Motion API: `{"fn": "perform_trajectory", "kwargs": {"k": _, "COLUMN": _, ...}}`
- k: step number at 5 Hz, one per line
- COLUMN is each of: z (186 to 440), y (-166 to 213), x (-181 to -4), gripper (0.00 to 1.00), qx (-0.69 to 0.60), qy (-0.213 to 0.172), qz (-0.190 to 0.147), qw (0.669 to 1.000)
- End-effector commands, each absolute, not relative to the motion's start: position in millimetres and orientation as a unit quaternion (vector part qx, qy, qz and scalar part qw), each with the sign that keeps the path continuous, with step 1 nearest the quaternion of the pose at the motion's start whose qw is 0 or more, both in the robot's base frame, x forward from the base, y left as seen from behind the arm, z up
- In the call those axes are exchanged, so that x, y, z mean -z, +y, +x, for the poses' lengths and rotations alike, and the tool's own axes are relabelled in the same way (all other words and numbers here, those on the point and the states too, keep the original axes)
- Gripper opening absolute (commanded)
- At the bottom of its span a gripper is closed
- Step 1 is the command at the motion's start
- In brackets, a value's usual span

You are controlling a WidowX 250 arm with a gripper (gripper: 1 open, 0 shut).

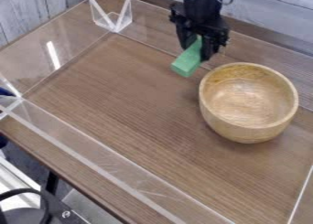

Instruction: Remove the green block from inside the brown bowl and put it on the table

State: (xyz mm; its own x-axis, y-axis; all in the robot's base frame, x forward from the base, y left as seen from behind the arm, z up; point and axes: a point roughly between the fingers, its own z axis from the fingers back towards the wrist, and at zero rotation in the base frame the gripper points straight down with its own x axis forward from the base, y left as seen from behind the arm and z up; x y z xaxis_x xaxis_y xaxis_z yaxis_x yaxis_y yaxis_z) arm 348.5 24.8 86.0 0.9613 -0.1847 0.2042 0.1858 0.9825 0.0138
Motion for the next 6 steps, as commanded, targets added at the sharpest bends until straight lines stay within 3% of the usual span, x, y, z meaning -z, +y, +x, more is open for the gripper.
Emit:
{"fn": "perform_trajectory", "kwargs": {"k": 1, "z": 326.3, "y": 38.2, "x": -118.2, "gripper": 0.0, "qx": 0.081, "qy": -0.134, "qz": 0.008, "qw": 0.988}}
{"fn": "perform_trajectory", "kwargs": {"k": 2, "z": 299.3, "y": 55.2, "x": -121.4, "gripper": 0.0, "qx": 0.059, "qy": -0.125, "qz": 0.012, "qw": 0.99}}
{"fn": "perform_trajectory", "kwargs": {"k": 3, "z": 285.4, "y": 82.2, "x": -111.0, "gripper": 0.0, "qx": 0.048, "qy": -0.114, "qz": 0.018, "qw": 0.992}}
{"fn": "perform_trajectory", "kwargs": {"k": 6, "z": 252.3, "y": 109.8, "x": -61.7, "gripper": 0.0, "qx": 0.041, "qy": -0.069, "qz": 0.023, "qw": 0.997}}
